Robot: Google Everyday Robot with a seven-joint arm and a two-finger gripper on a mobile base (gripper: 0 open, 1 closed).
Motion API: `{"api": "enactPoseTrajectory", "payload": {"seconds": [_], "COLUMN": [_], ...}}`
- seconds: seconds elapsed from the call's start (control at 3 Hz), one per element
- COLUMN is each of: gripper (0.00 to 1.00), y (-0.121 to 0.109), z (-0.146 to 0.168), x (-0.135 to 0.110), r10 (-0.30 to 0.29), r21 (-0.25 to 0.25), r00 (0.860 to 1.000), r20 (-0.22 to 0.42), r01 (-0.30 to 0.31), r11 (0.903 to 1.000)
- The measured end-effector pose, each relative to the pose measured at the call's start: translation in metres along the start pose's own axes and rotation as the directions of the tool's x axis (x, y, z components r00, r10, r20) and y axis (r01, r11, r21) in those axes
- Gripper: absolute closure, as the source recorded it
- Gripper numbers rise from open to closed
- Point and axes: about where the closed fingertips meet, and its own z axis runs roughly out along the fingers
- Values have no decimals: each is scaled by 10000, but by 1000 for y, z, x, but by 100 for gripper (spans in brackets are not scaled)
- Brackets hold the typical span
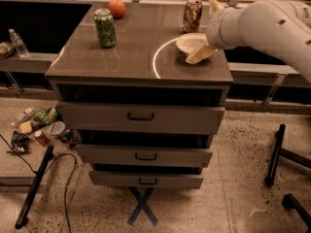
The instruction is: Move paper bowl near green can
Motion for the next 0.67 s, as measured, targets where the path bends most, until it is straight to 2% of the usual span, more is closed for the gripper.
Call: {"api": "enactPoseTrajectory", "payload": {"seconds": [0.33,0.67], "gripper": [14,11], "y": [0,1], "z": [25,44], "x": [12,20], "r10": [-209,-266], "r21": [217,315], "r00": [9988,9966], "r20": [-446,-785], "r01": [219,292], "r11": [9995,9991]}}
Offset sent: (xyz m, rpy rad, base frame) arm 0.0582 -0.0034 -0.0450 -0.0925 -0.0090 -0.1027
